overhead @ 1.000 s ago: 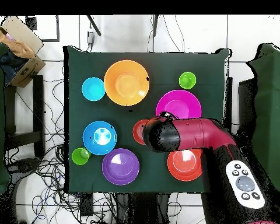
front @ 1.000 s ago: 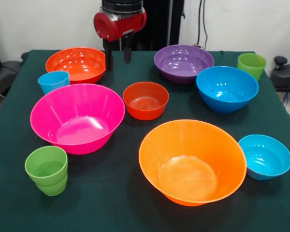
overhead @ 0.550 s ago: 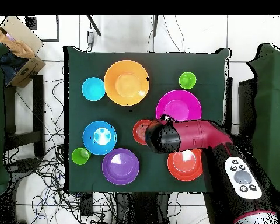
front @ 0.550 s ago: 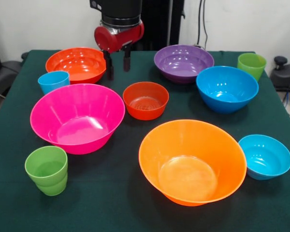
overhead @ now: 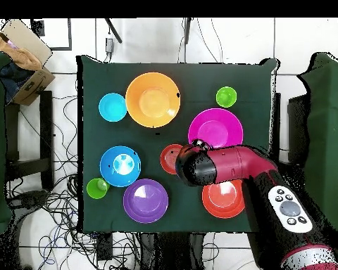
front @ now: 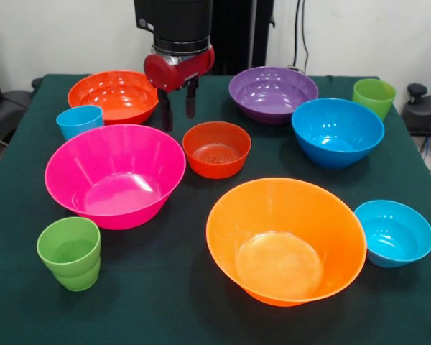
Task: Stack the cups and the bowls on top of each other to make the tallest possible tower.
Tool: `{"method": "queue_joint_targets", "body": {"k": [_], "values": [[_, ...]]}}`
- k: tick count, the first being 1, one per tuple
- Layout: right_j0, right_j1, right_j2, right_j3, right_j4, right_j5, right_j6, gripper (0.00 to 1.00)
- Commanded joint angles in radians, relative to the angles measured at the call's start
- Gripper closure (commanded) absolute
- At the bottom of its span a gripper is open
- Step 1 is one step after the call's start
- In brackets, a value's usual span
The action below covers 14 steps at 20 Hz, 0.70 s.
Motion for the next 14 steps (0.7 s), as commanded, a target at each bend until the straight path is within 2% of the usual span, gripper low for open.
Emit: {"method": "queue_joint_targets", "body": {"k": [1, 5, 10, 14], "values": [[-0.033, 0.024, 0.092, -0.029, -0.089, -0.053, -0.067, 0.0], [-0.029, 0.017, 0.1, -0.03, -0.092, -0.038, -0.058, 0.0], [-0.016, 0.031, 0.08, -0.046, -0.172, -0.133, -0.023, 0.0], [-0.011, 0.044, 0.087, -0.061, -0.182, -0.127, -0.015, 0.0]]}}
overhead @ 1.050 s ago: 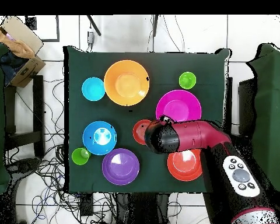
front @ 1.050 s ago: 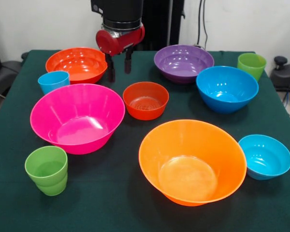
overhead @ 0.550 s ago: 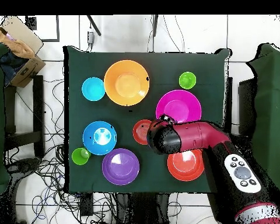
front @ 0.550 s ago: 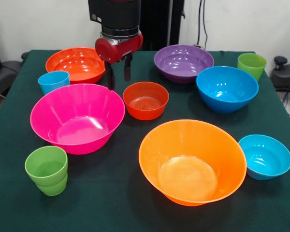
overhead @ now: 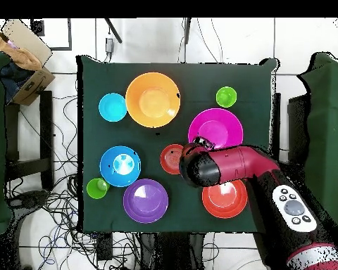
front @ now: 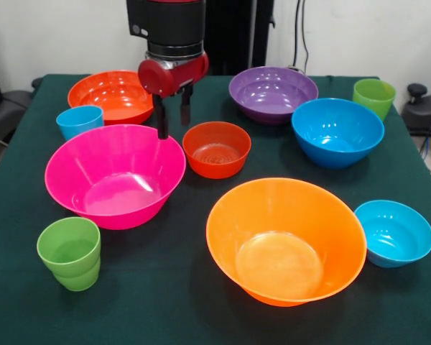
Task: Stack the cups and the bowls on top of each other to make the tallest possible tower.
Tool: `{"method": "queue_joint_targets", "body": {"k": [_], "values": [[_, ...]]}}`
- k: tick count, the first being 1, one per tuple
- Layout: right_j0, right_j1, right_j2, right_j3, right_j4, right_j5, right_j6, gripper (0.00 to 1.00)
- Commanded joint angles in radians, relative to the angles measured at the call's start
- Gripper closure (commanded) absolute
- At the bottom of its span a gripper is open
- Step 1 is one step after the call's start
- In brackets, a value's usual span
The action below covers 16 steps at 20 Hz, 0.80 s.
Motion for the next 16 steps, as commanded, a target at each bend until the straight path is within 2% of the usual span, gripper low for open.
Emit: {"method": "queue_joint_targets", "body": {"k": [1, 3, 7, 16], "values": [[0.028, 0.033, 0.048, -0.061, -0.109, -0.063, -0.012, 0.0], [0.02, 0.029, 0.051, -0.05, -0.105, -0.053, -0.013, 0.0], [0.049, 0.038, 0.022, -0.06, -0.142, -0.1, 0.021, 0.0], [0.065, 0.098, -0.005, -0.089, -0.184, -0.15, 0.054, 0.0]]}}
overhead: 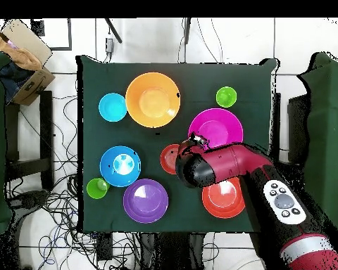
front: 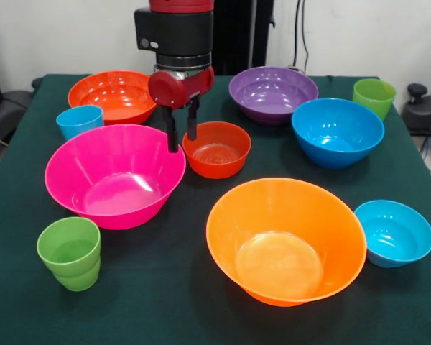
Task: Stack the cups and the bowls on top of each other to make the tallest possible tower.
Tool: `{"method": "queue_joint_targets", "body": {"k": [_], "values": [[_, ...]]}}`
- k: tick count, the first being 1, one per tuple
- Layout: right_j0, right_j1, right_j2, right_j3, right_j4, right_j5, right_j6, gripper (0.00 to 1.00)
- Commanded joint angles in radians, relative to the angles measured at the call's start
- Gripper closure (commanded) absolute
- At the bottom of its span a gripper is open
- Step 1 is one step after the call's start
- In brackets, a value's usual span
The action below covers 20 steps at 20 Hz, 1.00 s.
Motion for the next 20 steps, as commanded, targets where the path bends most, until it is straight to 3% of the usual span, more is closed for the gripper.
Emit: {"method": "queue_joint_targets", "body": {"k": [1, 9, 16, 18, 20], "values": [[0.046, 0.069, -0.014, -0.076, -0.107, -0.065, 0.059, 0.0], [0.054, 0.115, -0.035, -0.117, -0.143, -0.123, 0.074, 0.0], [0.031, 0.097, -0.013, -0.105, -0.13, -0.128, 0.055, 0.0], [0.02, 0.091, 0.002, -0.094, -0.109, -0.095, 0.04, 0.0], [0.023, 0.078, 0.005, -0.076, 0.005, 0.044, 0.066, 0.0]]}}
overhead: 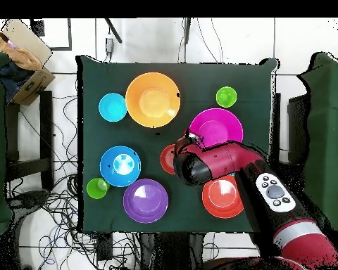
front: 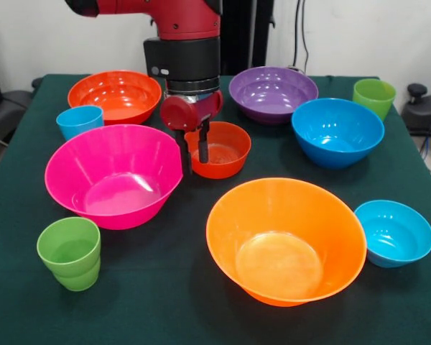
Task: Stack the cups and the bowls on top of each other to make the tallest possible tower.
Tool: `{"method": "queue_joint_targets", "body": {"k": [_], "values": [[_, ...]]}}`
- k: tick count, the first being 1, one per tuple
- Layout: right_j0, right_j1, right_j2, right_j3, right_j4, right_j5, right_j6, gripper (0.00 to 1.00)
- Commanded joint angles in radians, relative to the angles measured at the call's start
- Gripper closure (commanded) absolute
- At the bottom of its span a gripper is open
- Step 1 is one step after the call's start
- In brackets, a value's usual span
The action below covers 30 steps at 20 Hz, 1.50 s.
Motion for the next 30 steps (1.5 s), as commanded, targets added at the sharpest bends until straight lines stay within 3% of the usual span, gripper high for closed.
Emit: {"method": "queue_joint_targets", "body": {"k": [1, 2, 4, 7, 9, 17, 19, 21, 23, 25, 30], "values": [[0.028, -0.02, 0.003, -0.028, 0.083, 0.191, 0.089, 0.0], [0.046, -0.031, -0.007, -0.024, 0.124, 0.238, 0.112, 0.0], [0.081, -0.047, -0.033, -0.023, 0.141, 0.266, 0.13, 0.0], [0.134, -0.067, -0.08, -0.045, 0.092, 0.276, 0.094, 0.0], [0.17, -0.078, -0.103, -0.069, 0.017, 0.293, 0.024, 0.0], [0.059, -0.095, 0.049, -0.032, -0.017, 0.372, -0.282, 0.0], [0.053, -0.09, 0.051, -0.039, 0.026, 0.375, -0.201, 0.0], [0.072, -0.053, 0.023, -0.043, 0.194, 0.293, 0.146, 0.0], [0.083, -0.035, 0.009, -0.029, 0.354, 0.261, 0.35, 0.0], [0.074, -0.049, 0.021, 0.009, 0.454, 0.27, 0.399, 0.0], [0.102, -0.111, 0.007, 0.107, 0.575, 0.236, 0.459, 0.0]]}}
